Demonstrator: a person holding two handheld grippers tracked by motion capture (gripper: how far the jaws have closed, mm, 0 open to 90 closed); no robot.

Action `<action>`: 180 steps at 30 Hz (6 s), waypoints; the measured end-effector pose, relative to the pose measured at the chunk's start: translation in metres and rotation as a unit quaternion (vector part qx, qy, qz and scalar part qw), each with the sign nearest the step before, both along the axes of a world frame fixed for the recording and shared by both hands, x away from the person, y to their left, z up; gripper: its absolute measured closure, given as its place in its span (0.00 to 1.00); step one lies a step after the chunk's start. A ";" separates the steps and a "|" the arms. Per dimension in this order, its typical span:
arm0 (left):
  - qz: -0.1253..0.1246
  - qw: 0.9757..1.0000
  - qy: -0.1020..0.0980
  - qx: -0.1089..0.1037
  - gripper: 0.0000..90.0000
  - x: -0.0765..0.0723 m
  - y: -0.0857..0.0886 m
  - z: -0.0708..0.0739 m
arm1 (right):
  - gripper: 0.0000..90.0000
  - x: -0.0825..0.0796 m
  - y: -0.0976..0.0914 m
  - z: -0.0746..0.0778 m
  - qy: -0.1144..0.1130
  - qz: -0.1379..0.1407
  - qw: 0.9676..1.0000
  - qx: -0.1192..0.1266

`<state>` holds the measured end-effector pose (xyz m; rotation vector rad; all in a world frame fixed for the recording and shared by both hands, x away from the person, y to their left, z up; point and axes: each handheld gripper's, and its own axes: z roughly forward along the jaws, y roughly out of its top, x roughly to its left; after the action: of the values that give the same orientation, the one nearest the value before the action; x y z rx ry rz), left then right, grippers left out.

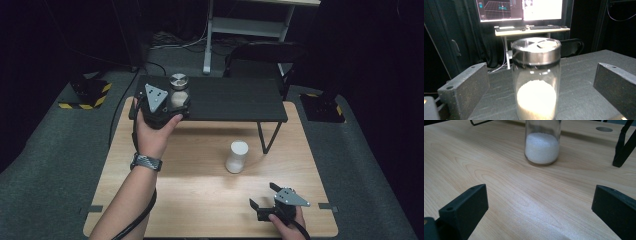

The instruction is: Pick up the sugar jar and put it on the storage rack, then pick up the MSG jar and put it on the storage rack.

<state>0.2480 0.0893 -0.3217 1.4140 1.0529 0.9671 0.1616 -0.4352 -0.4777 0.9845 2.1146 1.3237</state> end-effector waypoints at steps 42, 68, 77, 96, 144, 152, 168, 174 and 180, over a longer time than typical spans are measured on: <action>-0.050 0.998 0.016 -0.025 0.00 -0.096 0.016 -0.120 | 0.00 -0.001 0.001 0.000 -0.003 0.002 1.000 -0.006; -0.085 0.988 0.124 0.016 0.00 -0.129 0.019 -0.167 | 0.00 0.000 0.002 0.001 -0.002 0.005 1.000 -0.009; -0.098 0.984 0.148 0.034 0.00 -0.127 0.015 -0.169 | 0.00 0.000 0.004 0.002 0.001 0.001 1.000 -0.011; -0.113 0.978 0.161 0.063 0.00 -0.125 0.010 -0.167 | 0.00 -0.001 0.004 0.002 0.001 -0.004 1.000 -0.010; -0.134 0.975 0.163 0.063 0.01 -0.122 0.010 -0.167 | 0.00 -0.002 0.022 0.017 -0.025 -0.014 1.000 0.007; -0.136 0.975 0.163 0.066 0.01 -0.122 0.009 -0.166 | 0.00 0.005 0.035 0.024 -0.033 -0.015 0.999 0.009; -0.140 0.974 0.164 0.065 0.01 -0.122 0.008 -0.166 | 0.00 0.031 0.053 0.034 -0.042 -0.028 0.999 0.014; -0.139 0.974 0.165 0.064 0.01 -0.122 0.008 -0.166 | 0.00 0.043 0.059 0.038 -0.046 -0.027 0.998 0.019; -0.141 0.974 0.165 0.063 0.01 -0.122 0.010 -0.166 | 0.00 0.051 0.065 0.040 -0.047 -0.027 0.998 0.024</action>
<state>0.1264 0.0988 -0.4880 1.8177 1.0059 0.6120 0.2130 -0.3702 -0.4378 0.9710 1.9811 1.3740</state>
